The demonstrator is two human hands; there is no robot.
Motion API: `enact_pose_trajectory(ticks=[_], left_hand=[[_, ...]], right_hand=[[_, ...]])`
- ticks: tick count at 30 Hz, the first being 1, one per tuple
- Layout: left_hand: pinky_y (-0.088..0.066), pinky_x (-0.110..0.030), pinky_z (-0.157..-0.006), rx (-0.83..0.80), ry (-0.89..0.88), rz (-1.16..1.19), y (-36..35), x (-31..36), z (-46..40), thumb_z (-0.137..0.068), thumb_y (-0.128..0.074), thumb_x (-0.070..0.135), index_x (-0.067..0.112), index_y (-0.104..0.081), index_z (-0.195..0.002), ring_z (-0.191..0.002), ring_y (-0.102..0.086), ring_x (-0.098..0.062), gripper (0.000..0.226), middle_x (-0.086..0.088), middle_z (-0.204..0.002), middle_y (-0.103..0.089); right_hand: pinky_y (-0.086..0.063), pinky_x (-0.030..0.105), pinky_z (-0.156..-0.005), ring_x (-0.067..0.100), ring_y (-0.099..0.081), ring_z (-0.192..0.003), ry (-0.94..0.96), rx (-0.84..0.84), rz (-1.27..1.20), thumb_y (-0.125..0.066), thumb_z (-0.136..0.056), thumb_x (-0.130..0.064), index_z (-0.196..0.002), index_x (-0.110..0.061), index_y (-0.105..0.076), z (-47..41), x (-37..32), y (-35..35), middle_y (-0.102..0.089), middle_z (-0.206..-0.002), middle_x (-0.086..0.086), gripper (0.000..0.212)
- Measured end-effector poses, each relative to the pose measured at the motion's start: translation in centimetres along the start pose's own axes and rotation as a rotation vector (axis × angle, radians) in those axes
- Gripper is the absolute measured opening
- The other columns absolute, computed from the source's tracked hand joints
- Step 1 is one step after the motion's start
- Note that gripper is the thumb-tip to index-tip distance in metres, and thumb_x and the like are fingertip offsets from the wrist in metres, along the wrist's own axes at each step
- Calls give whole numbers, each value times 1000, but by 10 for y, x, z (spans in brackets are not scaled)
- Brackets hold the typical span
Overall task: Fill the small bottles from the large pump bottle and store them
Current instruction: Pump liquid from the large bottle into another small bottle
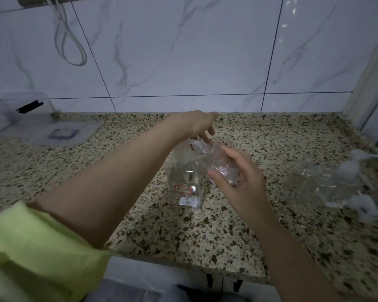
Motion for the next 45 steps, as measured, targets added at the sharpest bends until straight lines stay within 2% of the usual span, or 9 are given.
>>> enact_pose_trajectory(ticks=[7,11,13,21,27,30,34,38,45], left_hand=[[-47,-37,-94,7,-3,27,3,0,2,-105,-19,53,15,-70,-112,-103,-64,-26,64,-5,-98,-74],[-44,-30,-70,22,-15,42,4,4,5,-106,-18,51,14,-66,-119,-99,-65,-24,63,-6,-101,-74],[-42,-31,-75,23,-18,5,3,4,6,-106,-18,51,15,-68,-118,-95,-62,-21,63,-7,-106,-72],[-41,-28,-61,27,-3,100,5,3,9,-106,-20,51,13,-65,-121,-98,-66,-23,61,-4,-94,-75],[-42,-29,-63,33,2,100,5,4,9,-106,-19,51,13,-63,-123,-97,-67,-23,60,-2,-90,-75],[-47,-32,-78,16,-29,118,5,8,10,-106,-18,50,13,-62,-125,-96,-68,-23,61,-4,-92,-76],[-44,-28,-62,34,-3,121,5,5,11,-107,-20,48,11,-64,-123,-90,-66,-21,60,-3,-89,-74],[-48,-33,-87,86,-51,125,7,7,9,-106,-21,48,14,-64,-119,-92,-71,-23,57,-4,-87,-77],[-47,-36,-89,75,-51,120,5,4,9,-106,-21,49,14,-65,-119,-90,-71,-22,58,-4,-88,-77]], right_hand=[[-53,41,-102,14,-61,-116,-8,8,0,-74,-86,-38,-140,-22,-59,1,1,1,-64,-125,-9,59],[-53,43,-102,14,-62,-114,-22,21,-26,-75,-85,-37,-138,-27,-59,0,1,1,-65,-121,-9,56],[-53,46,-101,16,-62,-114,-10,22,-6,-76,-86,-34,-137,-30,-58,0,3,2,-65,-120,-8,55],[-53,42,-101,15,-62,-112,18,36,3,-75,-86,-34,-141,-25,-59,0,1,3,-65,-120,-8,58],[-54,44,-101,17,-63,-110,49,29,22,-75,-88,-32,-143,-26,-56,-1,3,3,-65,-117,-7,59],[-54,44,-100,18,-63,-111,30,21,-2,-76,-89,-27,-144,-25,-56,-1,4,2,-66,-118,-5,59],[-52,42,-103,18,-62,-114,40,12,-22,-74,-90,-28,-145,-26,-55,-1,2,3,-65,-120,-5,58],[-52,39,-103,20,-62,-115,46,22,-14,-72,-91,-34,-145,-25,-55,-2,3,4,-65,-120,-3,58],[-53,42,-103,21,-63,-114,59,-2,-17,-72,-91,-31,-145,-22,-56,-1,3,2,-66,-120,-3,57]])
Point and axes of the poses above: each hand's wrist, its own z-axis away from the middle knuckle, its own y-axis out of the back of the hand, x = y × z, the point moved 4 cm from there along -z, towards the middle knuckle
